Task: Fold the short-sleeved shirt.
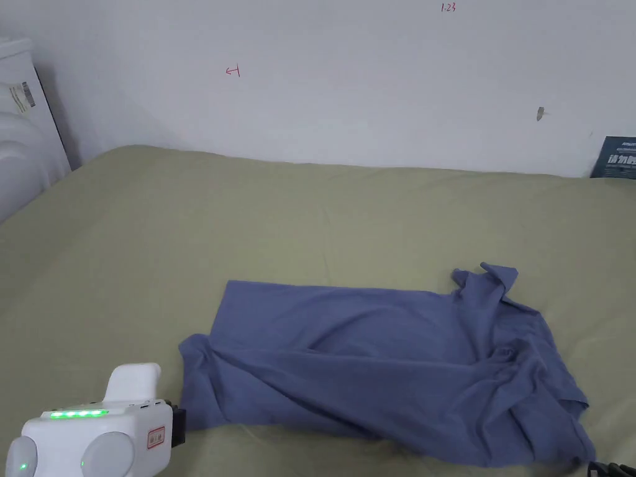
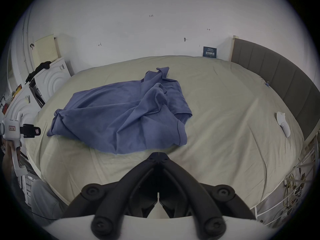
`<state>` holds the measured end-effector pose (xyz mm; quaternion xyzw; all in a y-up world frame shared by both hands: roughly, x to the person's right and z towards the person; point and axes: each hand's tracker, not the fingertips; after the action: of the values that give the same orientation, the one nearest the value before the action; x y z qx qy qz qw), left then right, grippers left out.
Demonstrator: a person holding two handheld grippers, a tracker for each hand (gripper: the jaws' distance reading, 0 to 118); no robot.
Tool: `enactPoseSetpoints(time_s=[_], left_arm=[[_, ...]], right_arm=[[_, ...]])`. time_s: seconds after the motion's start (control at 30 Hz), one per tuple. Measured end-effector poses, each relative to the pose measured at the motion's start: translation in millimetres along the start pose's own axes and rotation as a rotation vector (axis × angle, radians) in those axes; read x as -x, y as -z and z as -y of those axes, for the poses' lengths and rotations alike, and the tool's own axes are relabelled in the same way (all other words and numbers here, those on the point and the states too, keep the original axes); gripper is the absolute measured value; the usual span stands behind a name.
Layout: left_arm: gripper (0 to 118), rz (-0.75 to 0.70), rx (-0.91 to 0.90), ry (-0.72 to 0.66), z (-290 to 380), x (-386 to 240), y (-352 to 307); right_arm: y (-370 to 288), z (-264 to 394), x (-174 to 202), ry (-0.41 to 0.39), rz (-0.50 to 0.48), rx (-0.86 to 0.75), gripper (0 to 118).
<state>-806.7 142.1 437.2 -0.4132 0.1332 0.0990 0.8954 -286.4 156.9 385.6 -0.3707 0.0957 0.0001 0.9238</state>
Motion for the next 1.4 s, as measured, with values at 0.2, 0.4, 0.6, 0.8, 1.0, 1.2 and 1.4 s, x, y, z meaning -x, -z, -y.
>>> enactPoseSetpoints(time_s=[0.2, 0.4, 0.6, 0.8, 1.0, 1.2, 1.4], left_arm=[[117, -0.018, 0.036, -0.035, -11, -3, 29], [115, -0.070, 0.114, 0.006, -23, -10, 67], [17, -0.031, 0.107, -0.003, -29, -11, 74], [3, -0.003, 0.142, 0.029, -37, -30, 46], [3, -0.006, 0.154, 0.036, -47, -24, 52], [3, -0.014, 0.151, 0.061, -45, -23, 59], [3, -0.016, 0.143, 0.089, -51, -20, 51]], right_arm=[[8, 0, -4, 0.008, 0.004, -0.001, 2], [23, -1, -8, 0.022, 0.005, 0.038, 2], [44, -6, -19, 0.023, 0.026, 0.070, 2], [64, -26, -30, 0.067, 0.028, 0.097, 114], [107, -39, -25, 0.051, 0.026, 0.178, 99], [115, -40, -30, 0.038, 0.008, 0.180, 10], [81, -42, -47, 0.050, 0.011, 0.154, 9]])
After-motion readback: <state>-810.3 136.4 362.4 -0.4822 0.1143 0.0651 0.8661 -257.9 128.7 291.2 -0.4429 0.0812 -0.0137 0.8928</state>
